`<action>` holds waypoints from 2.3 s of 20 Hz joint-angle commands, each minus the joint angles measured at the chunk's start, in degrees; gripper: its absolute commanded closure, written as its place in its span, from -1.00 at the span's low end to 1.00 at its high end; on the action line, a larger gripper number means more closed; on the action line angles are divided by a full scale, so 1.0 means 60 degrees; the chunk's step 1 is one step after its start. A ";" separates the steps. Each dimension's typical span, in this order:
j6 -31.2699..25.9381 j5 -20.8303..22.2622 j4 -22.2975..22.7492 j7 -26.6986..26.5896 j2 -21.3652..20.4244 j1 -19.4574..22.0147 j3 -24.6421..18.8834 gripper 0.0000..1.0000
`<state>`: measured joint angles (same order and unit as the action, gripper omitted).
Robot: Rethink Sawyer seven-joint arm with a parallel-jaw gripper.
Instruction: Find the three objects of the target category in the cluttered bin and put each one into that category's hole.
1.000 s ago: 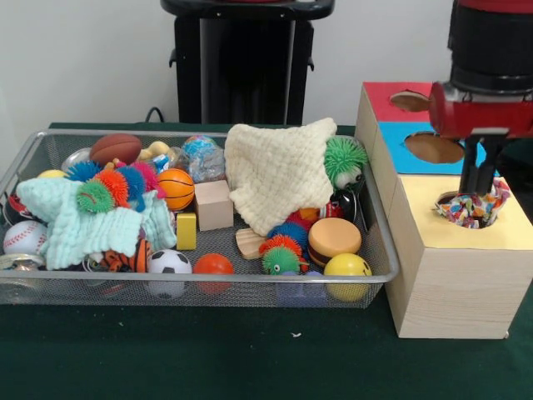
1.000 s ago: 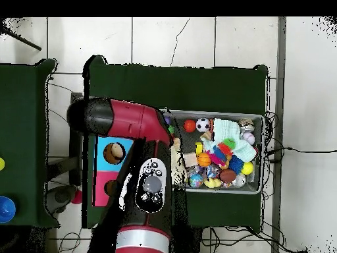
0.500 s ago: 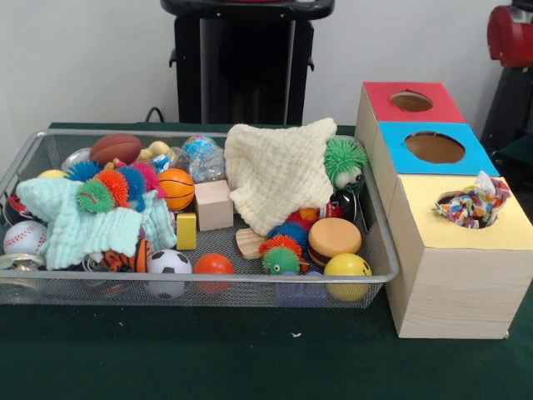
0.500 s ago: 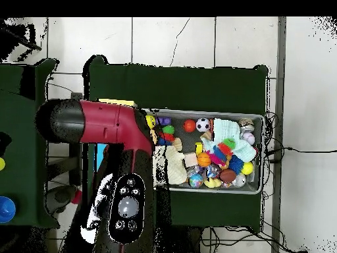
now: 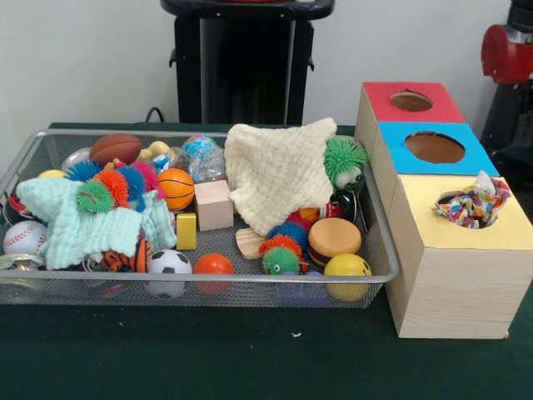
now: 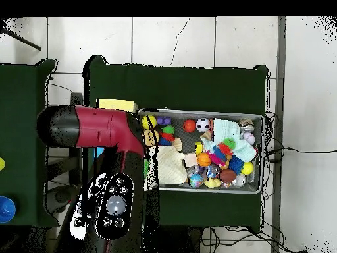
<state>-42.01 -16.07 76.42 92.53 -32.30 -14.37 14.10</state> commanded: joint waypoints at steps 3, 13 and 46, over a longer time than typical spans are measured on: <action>0.0565 0.0919 0.0132 0.2222 0.1293 -0.0248 0.0538 1.00; 0.0700 0.1004 -0.0057 0.2104 0.1769 -0.0180 0.0439 1.00; -0.0848 0.0819 -0.0887 0.1915 0.1094 0.0069 0.0090 1.00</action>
<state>-52.14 -11.52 70.07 92.53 -27.57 -16.47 17.47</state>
